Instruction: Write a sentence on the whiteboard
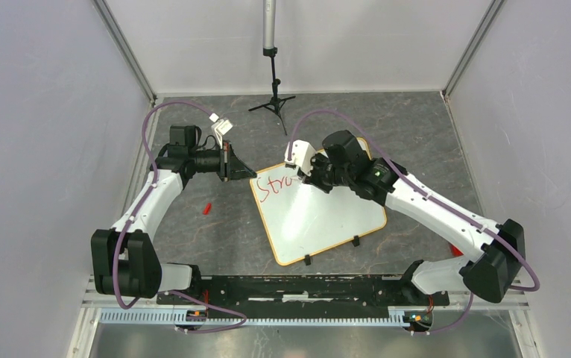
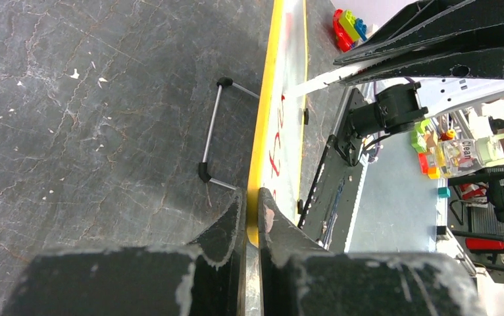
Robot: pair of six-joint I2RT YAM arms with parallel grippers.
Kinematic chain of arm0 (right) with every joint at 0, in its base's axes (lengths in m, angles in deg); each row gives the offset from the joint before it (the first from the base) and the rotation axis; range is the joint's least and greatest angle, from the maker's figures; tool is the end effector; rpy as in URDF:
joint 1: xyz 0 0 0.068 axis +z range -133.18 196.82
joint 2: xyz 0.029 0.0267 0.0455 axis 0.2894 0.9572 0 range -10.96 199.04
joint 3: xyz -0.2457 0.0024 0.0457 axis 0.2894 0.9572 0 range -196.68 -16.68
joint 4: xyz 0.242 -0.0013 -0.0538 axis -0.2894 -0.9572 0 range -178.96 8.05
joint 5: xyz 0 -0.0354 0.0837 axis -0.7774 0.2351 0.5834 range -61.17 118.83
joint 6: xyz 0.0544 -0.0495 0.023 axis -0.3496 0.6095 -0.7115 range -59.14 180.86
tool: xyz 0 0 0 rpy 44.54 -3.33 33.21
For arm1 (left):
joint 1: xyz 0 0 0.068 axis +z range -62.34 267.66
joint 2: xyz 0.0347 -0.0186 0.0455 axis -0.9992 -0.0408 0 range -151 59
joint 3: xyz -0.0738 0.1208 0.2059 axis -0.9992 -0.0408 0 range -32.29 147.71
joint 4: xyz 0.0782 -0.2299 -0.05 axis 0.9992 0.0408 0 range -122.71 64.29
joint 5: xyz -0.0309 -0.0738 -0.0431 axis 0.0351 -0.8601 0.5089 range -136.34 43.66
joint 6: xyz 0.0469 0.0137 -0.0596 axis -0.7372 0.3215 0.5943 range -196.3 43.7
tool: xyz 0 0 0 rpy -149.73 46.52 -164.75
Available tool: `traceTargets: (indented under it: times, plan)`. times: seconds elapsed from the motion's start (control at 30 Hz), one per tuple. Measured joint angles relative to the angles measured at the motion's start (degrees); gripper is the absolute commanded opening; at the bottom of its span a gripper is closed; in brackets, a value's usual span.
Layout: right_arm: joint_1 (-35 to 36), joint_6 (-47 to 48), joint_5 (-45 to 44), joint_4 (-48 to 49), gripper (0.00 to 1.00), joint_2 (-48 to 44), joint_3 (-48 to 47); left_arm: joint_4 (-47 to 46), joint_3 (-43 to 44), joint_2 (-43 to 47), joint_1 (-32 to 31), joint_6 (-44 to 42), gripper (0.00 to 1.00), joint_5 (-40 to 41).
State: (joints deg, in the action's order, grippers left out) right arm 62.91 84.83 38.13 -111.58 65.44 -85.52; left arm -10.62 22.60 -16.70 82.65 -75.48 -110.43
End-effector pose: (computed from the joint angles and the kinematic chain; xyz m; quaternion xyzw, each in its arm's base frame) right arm 0.2076 0.2310 0.2924 -0.5419 0.7103 0.1563 0.4211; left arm 0.2664 -0.0826 0.2506 0.2403 0.7687 -0.5029 0.3136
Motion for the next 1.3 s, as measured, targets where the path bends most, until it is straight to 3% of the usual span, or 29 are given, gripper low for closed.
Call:
traceTargets:
  times: [0.77, 1.3]
  plan:
    - [0.0, -0.7, 2.3, 0.8, 0.0, 1.1, -1.1, -0.2, 0.0, 0.0, -0.2, 0.0, 0.02, 0.4]
    - [-1.2, -0.1, 2.7, -1.4, 0.0, -4.3, 1.2, 0.1, 0.0, 0.2, -0.3, 0.0, 0.03, -0.1]
